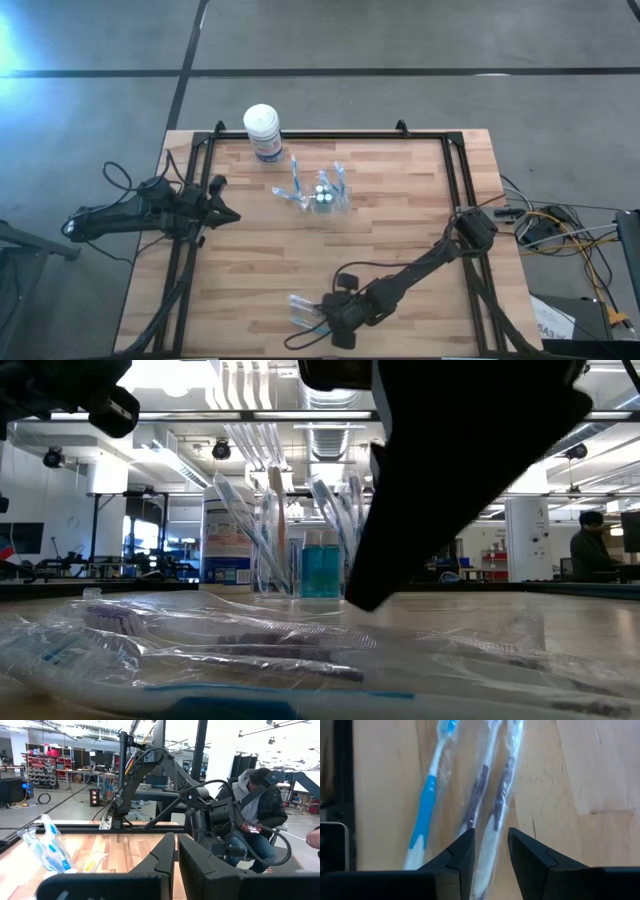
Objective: Pick & Place toothbrushing station
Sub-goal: Put the violet toothbrush in the transparent organizer
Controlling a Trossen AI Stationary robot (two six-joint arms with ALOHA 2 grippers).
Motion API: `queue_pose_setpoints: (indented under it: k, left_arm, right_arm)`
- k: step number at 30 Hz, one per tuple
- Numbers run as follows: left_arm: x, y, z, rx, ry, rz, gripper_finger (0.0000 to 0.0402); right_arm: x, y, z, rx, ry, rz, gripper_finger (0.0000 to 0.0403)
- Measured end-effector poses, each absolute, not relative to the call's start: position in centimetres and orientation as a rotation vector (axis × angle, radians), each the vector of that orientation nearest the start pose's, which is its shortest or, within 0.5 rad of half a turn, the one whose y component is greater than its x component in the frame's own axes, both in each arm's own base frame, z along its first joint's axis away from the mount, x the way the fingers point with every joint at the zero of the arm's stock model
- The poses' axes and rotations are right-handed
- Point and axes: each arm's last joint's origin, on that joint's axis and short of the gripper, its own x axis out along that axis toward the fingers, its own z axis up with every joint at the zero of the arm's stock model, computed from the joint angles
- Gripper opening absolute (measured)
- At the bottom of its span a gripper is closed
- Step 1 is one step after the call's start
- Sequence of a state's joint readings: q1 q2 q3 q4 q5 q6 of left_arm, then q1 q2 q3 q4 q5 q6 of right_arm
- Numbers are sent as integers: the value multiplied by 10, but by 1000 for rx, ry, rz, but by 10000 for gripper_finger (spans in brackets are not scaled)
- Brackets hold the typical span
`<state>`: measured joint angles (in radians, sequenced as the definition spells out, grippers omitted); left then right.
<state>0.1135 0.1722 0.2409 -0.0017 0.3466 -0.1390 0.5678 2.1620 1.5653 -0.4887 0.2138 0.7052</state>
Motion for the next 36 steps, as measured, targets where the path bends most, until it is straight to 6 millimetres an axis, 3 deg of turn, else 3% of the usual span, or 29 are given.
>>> queue_pose_setpoints:
  k: [8, 16, 21, 27, 36]
  left_arm:
    - [95, 1, 232, -123, -49, -237, 26]
    - [95, 1, 232, -123, -49, -237, 26]
    - [96, 1, 232, -119, -49, -237, 26]
    - [96, 1, 232, -118, -49, -237, 26]
    - [96, 1, 232, -118, -50, -235, 26]
  right_arm:
    - [377, 230, 140, 247, 1085, -86, 99]
    - [378, 222, 137, 262, 1106, -120, 24]
    - [378, 216, 143, 234, 1090, -156, 12]
    - [371, 210, 173, 189, 1017, -203, 7]
    - [351, 202, 250, 90, 764, -230, 7]
